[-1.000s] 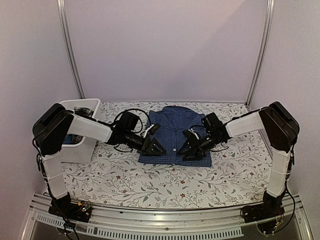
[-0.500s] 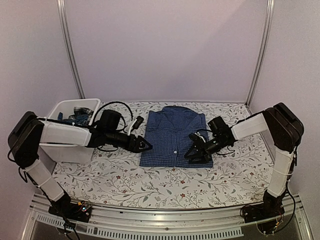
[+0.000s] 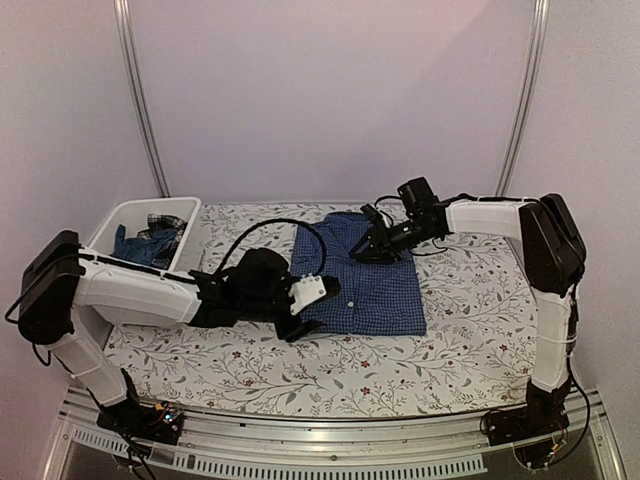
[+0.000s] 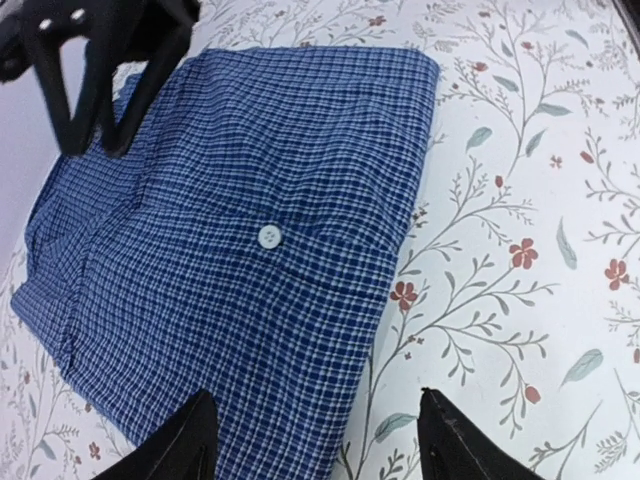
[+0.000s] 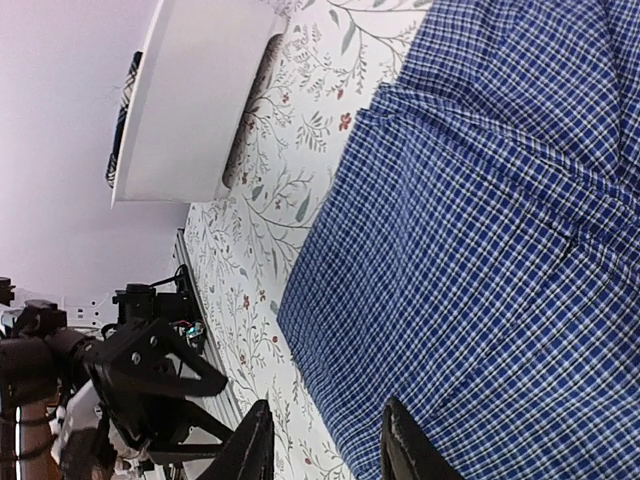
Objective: Fold and stack the mixed laundry pile
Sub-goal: Pick up the 2/3-rectangle-folded shirt from the center of the board.
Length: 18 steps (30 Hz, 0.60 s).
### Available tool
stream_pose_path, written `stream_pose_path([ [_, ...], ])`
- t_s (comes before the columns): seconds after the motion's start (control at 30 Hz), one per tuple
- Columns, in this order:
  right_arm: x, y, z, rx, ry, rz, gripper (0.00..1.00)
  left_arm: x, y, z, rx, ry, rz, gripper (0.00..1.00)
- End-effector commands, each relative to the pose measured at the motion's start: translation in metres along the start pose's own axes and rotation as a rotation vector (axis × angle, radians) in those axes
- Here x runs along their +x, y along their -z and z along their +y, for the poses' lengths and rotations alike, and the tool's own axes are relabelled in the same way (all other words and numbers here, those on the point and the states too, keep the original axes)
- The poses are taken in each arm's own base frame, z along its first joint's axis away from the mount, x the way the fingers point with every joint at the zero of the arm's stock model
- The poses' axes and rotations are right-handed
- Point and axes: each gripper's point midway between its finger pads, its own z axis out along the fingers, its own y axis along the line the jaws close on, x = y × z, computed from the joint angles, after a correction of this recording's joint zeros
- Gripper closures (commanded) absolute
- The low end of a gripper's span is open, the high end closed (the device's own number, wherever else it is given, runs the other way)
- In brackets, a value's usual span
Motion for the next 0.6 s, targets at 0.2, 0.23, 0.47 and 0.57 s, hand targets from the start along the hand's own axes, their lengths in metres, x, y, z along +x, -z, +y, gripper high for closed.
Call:
stream_pose_path([
  [0.2, 0.005, -0.048, -0.064, 0.075, -0.074, 0.079, 0.67, 0.016, -0.055, -0.026, -0.136, -0.375, 0.076, 0.37],
  [0.23, 0.007, -0.052, -0.072, 0.085, -0.086, 0.087, 0.67, 0.016, -0.058, -0.022, -0.164, -0.387, 0.076, 0.38],
  [0.47, 0.027, -0.066, -0.108, 0.157, -0.124, 0.145, 0.67, 0.017, -0.079, 0.003, -0.327, -0.478, 0.101, 0.57],
  [0.57, 0.040, -0.070, -0.117, 0.168, -0.137, 0.174, 0.67, 0.012, -0.084, 0.007, -0.341, -0.496, 0.101, 0.82],
])
